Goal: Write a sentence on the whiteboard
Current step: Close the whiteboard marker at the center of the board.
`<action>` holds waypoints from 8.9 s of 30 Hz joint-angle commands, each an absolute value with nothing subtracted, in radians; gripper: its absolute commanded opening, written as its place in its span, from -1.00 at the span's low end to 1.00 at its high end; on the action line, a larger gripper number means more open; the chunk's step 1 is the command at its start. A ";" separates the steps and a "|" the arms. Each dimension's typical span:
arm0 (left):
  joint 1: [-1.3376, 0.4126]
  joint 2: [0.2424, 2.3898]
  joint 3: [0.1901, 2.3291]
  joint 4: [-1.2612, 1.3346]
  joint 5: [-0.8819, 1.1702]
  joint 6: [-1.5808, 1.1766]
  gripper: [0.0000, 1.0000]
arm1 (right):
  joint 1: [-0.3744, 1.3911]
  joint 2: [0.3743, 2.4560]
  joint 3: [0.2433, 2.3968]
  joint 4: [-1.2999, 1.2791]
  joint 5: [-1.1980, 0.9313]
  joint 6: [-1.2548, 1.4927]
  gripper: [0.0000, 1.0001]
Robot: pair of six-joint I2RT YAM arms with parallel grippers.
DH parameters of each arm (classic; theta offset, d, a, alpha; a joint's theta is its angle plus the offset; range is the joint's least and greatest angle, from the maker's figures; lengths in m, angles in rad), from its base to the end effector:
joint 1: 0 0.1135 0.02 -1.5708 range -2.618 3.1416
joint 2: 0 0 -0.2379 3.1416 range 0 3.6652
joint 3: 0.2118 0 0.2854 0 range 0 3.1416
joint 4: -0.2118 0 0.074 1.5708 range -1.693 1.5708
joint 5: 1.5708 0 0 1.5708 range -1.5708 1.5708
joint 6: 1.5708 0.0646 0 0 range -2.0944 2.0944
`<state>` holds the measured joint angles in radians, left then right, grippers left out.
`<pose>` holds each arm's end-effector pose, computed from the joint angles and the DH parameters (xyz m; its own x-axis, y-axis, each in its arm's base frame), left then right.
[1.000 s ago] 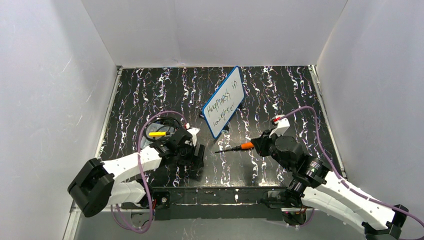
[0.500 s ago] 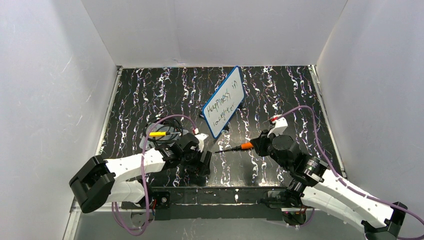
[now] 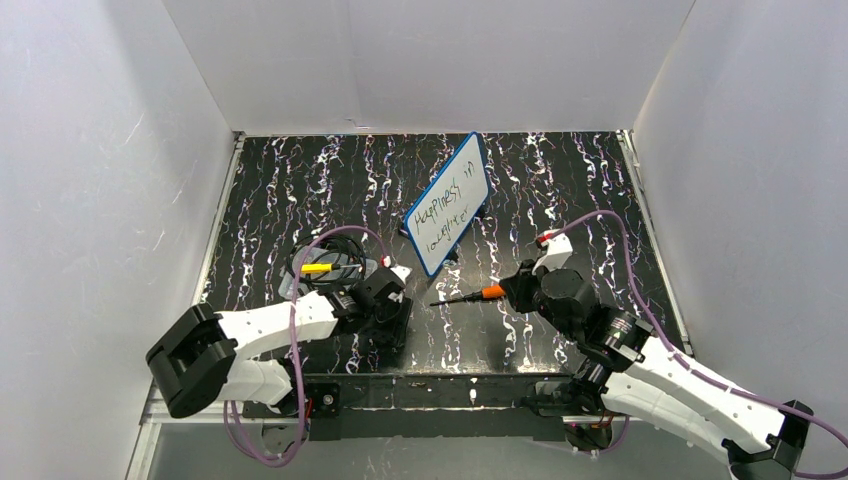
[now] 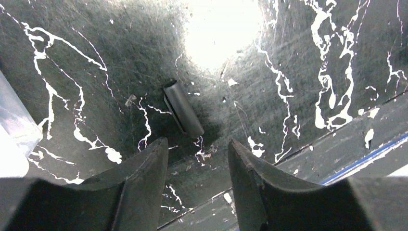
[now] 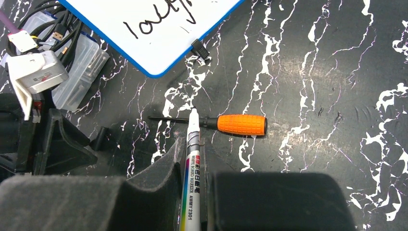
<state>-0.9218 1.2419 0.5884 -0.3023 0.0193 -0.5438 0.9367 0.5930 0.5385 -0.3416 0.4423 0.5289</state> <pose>0.1689 -0.2247 0.1035 -0.8380 0.2488 -0.4856 0.4320 0.8462 -0.3120 0.1566 0.1663 0.2401 -0.4467 0.1623 -0.8798 -0.3113 0.8938 0.3229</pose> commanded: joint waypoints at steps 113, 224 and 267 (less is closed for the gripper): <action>-0.985 0.628 0.716 -0.324 0.405 -0.168 -1.00 | 0.928 1.015 1.043 -0.424 -0.561 0.477 -0.97; -0.985 0.612 0.770 -0.214 0.453 -0.541 -1.00 | 0.941 0.946 0.690 0.354 -0.662 0.850 -0.97; -0.984 0.623 0.795 -0.174 0.380 -0.501 -1.00 | 1.114 1.087 0.751 0.161 -0.642 0.751 -0.97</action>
<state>-0.9924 0.6033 0.7601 -0.5159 0.4637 -0.4980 1.0382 1.0389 0.7185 0.1795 -0.6636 0.7685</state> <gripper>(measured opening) 0.128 0.195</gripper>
